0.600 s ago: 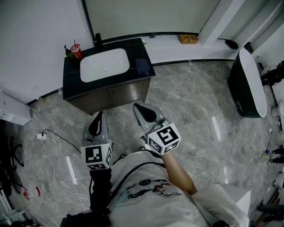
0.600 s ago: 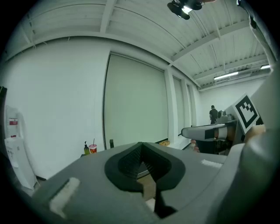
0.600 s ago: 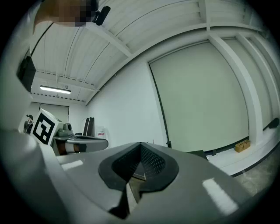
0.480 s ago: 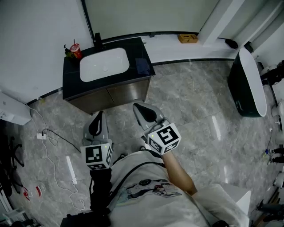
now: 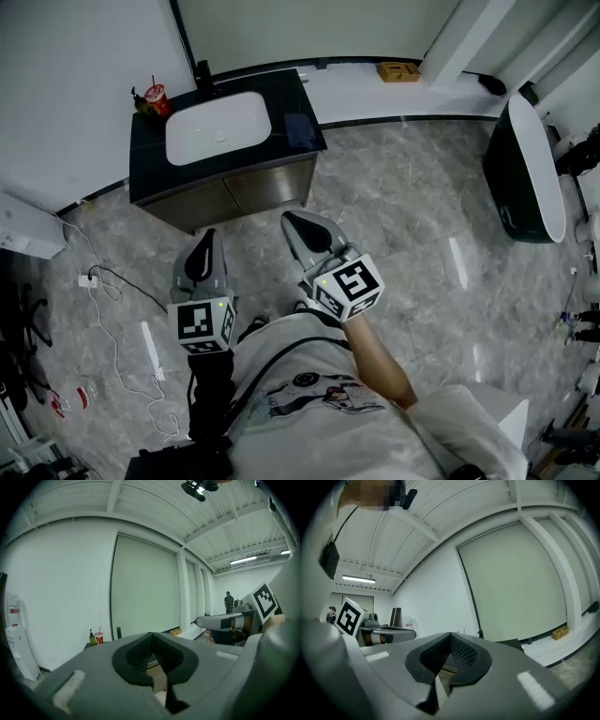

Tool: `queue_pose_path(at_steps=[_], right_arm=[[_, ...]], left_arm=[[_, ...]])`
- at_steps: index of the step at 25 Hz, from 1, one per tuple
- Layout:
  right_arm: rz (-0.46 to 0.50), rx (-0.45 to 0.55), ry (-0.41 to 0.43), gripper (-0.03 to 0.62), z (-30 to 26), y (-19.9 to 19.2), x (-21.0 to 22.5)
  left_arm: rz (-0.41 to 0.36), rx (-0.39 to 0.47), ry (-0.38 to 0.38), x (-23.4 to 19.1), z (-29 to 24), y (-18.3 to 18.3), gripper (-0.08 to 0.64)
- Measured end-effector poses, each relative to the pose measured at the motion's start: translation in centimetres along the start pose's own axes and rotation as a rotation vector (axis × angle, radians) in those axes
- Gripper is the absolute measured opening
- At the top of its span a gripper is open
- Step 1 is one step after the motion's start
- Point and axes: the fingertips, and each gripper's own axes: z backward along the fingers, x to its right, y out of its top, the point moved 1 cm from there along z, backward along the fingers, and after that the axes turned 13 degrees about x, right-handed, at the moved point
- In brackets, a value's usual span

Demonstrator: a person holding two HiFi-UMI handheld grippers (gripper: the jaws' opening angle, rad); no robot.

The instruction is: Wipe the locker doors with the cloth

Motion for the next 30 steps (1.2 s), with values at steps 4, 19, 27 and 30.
queue_pose_path(at_steps=[4, 19, 27, 30], right_arm=[[-0.012, -0.016, 0.007, 0.006, 0.8, -0.4, 0.8], [-0.072, -0.083, 0.022, 0.021, 2.5, -2.8, 6.8], [-0.085, -0.149, -0.01, 0.026, -2.5, -6.5, 8.9], [-0.081, -0.17, -0.032, 0.026, -5.2, -7.5, 9.7]], left_arm=[[-0.006, -0.01, 0.007, 0.4, -0.3, -0.1, 0.002], [0.005, -0.107, 0.052, 2.6, -2.5, -3.7, 0.002], [0.033, -0.134, 0.048, -1.6, -6.1, -6.3, 0.002], [0.052, -0.125, 0.033, -3.9, -9.1, -6.8, 0.002]])
